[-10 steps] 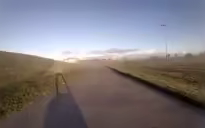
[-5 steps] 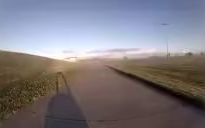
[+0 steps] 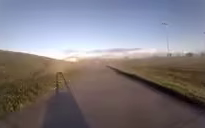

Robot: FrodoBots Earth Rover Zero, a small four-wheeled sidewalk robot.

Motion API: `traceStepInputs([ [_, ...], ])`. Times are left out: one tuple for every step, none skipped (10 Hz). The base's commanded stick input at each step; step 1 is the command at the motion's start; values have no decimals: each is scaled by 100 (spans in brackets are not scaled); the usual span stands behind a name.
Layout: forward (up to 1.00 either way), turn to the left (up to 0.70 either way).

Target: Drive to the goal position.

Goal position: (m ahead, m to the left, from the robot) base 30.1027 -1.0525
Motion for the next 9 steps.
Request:
traceStepInputs([
  [70, 0],
  [70, 0],
  [70, 0],
  [70, 0],
  [70, 0],
  [70, 0],
  [70, 0],
  [70, 0],
  [70, 0],
])
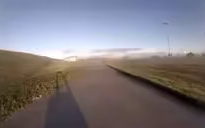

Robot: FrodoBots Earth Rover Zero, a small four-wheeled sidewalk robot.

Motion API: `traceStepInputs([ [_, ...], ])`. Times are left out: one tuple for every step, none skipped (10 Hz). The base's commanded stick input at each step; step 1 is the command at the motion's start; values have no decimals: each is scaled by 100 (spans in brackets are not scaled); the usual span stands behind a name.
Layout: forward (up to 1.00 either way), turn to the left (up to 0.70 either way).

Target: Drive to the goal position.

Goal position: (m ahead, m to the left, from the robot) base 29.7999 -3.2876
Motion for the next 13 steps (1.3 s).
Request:
traceStepInputs([
  [70, 0],
  [70, 0],
  [70, 0],
  [70, 0],
  [70, 0],
  [70, 0],
  [70, 0],
  [70, 0],
  [70, 0],
  [70, 0],
  [70, 0],
  [70, 0],
  [70, 0],
])
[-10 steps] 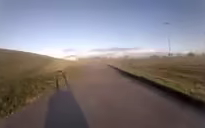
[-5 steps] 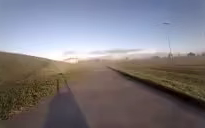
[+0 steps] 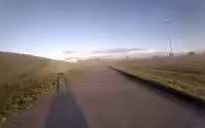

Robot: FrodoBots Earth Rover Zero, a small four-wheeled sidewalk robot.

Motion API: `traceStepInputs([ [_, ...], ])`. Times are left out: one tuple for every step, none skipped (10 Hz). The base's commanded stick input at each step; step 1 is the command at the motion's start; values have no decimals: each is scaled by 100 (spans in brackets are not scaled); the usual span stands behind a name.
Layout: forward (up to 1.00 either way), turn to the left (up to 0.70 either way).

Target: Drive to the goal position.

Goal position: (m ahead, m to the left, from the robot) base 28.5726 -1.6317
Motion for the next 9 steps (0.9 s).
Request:
traceStepInputs([
  [70, 0],
  [70, 0],
  [70, 0],
  [70, 0],
  [70, 0],
  [70, 0],
  [70, 0],
  [70, 0],
  [70, 0],
])
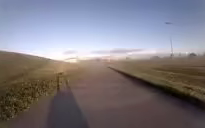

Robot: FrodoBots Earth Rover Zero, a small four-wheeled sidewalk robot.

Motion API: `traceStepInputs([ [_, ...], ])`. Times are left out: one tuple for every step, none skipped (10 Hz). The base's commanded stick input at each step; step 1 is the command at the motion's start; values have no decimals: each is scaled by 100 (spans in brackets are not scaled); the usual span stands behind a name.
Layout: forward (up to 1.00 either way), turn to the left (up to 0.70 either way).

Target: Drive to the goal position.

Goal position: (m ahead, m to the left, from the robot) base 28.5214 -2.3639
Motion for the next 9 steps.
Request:
traceStepInputs([
  [70, 0],
  [70, 0],
  [70, 0],
  [70, 0],
  [70, 0],
  [70, 0],
  [70, 0],
  [70, 0],
  [70, 0],
])
